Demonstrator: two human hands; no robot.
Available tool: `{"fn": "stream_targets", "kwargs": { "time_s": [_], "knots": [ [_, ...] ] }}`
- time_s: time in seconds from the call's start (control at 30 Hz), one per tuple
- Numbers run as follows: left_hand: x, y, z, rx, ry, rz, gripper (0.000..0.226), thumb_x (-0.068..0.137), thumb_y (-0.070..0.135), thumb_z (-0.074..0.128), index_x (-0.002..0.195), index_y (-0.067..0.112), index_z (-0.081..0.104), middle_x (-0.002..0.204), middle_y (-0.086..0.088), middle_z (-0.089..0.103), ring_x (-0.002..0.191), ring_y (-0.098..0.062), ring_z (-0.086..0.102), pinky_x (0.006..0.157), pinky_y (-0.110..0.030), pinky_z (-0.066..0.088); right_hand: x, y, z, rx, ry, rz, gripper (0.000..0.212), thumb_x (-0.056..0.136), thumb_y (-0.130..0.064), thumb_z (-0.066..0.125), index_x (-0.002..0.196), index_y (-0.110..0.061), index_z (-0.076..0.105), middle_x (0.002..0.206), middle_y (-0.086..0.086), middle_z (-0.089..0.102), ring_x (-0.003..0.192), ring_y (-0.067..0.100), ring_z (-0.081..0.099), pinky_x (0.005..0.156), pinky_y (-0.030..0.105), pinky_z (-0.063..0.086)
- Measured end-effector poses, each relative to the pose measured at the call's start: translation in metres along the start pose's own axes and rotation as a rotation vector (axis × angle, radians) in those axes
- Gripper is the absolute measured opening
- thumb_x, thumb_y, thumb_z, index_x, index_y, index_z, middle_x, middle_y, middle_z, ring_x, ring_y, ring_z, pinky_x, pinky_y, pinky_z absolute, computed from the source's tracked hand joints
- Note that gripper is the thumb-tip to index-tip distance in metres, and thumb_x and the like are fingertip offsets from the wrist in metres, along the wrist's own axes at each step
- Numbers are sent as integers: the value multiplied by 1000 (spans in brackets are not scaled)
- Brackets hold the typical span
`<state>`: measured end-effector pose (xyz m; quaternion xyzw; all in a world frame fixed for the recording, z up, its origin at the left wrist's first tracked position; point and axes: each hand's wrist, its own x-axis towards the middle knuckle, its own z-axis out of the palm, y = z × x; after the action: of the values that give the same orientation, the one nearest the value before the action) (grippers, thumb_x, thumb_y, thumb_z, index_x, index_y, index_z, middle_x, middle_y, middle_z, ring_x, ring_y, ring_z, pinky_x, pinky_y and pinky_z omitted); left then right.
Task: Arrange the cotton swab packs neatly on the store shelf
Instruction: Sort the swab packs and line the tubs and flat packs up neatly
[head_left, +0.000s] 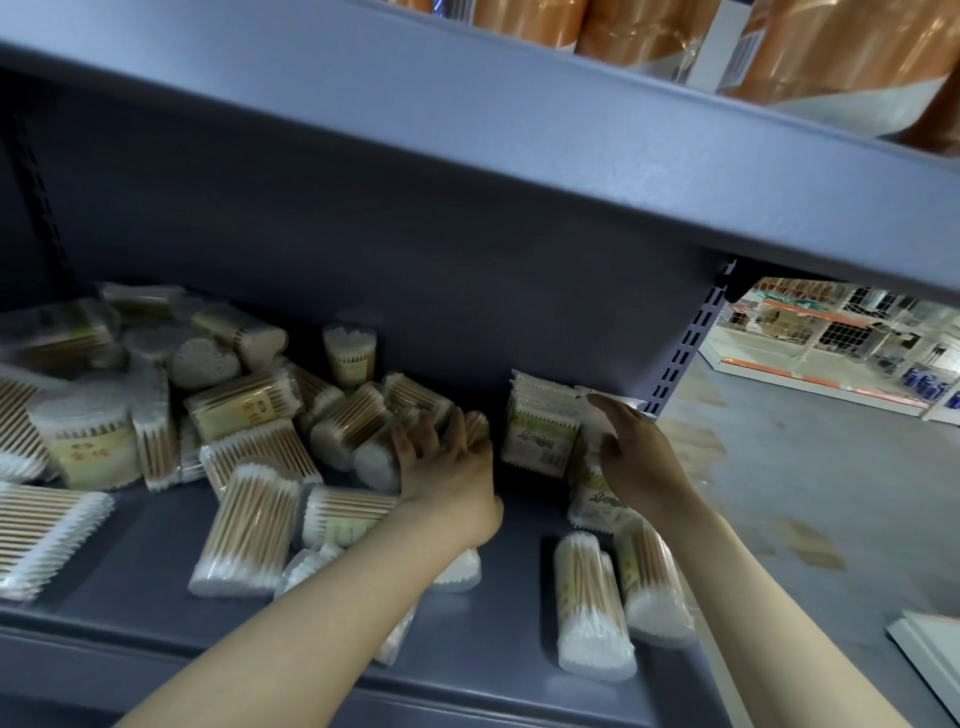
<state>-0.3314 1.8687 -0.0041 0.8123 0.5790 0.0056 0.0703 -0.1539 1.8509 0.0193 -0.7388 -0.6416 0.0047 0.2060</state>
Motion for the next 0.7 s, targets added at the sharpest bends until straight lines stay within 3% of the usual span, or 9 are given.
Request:
{"fn": "stream_targets", "kwargs": {
  "time_s": [0.23, 0.43, 0.57, 0.7],
  "knots": [
    [-4, -11, -1, -48, 128, 22, 69, 87, 37, 46, 147, 29, 13, 156, -8, 1, 140, -38, -1, 111, -59, 0, -5, -17, 4, 56, 73, -73, 55, 82, 11, 42, 132, -13, 49, 138, 5, 48, 129, 23, 39, 102, 22, 28],
    [-18, -41, -17, -105, 322, 11, 47, 90, 40, 39, 135, 25, 38, 149, -6, 23, 136, -33, 18, 111, -52, 15, -9, -44, 8, 117, 88, -98, 49, 82, 9, 44, 125, -11, 56, 132, 6, 52, 123, 24, 45, 87, 14, 28],
    [-31, -78, -24, -60, 433, -34, 44, 88, 40, 34, 128, 25, 45, 137, -3, 43, 121, -32, 39, 97, -38, 34, -13, -71, 18, 179, 106, -138, 42, 81, 5, 48, 117, -11, 61, 119, 9, 59, 111, 25, 54, 80, 18, 32],
    [-48, -120, -31, -73, 495, -75, 33, 87, 31, 46, 118, 24, 56, 124, -4, 54, 112, -30, 45, 85, -33, 35, -18, -104, 31, 246, 96, -155, 34, 83, 0, 51, 111, -15, 64, 101, 2, 62, 98, 21, 56, 72, 17, 31]
  ]
}}
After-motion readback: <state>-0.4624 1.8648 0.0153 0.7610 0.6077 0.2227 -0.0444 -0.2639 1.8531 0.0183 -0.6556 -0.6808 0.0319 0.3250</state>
